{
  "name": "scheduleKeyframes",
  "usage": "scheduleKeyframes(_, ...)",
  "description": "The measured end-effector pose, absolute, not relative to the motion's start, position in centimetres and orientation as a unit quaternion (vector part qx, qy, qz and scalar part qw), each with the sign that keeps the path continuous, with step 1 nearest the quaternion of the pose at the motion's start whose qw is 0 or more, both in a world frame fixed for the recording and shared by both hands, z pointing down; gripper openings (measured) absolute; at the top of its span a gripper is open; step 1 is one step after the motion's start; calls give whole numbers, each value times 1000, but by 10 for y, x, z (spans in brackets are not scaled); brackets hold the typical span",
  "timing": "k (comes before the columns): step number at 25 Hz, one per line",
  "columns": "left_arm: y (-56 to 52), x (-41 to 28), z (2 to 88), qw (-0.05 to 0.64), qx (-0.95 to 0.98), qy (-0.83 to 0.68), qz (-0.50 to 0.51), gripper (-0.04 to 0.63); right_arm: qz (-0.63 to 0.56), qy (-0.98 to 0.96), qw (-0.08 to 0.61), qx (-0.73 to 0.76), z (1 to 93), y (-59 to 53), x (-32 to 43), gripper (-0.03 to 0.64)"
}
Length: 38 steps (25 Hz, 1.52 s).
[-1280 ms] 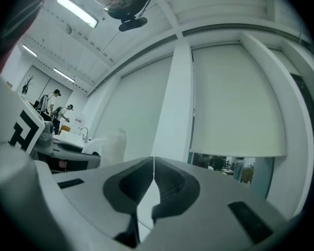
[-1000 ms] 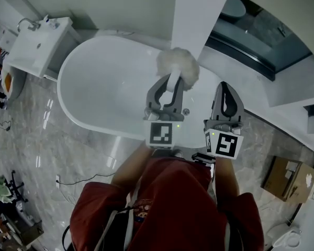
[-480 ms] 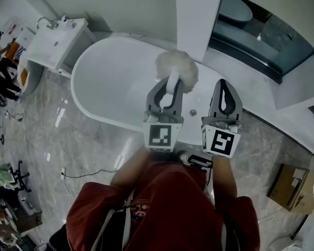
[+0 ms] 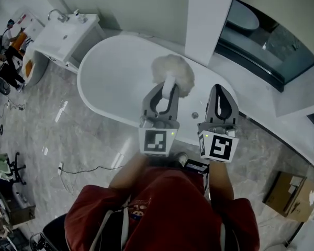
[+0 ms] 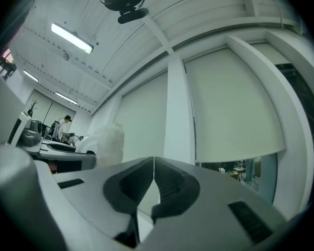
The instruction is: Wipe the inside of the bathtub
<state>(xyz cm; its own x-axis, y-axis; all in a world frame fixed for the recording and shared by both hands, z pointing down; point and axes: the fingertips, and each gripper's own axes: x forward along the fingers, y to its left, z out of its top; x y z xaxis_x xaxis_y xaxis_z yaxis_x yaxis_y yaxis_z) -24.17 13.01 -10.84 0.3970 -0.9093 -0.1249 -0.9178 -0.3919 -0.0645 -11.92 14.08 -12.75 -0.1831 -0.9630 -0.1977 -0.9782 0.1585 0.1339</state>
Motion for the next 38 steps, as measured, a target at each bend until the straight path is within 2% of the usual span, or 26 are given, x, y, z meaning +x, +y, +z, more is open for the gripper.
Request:
scheduleKeyframes(11, 120, -269, -112, 65, -846, 527, 42, 92, 121, 739, 9, -663, -127, 139, -142, 14)
scheduleKeyframes(38, 103, -264, -112, 58, -846, 528, 52, 92, 138, 737, -8, -662, -125, 126, -137, 14)
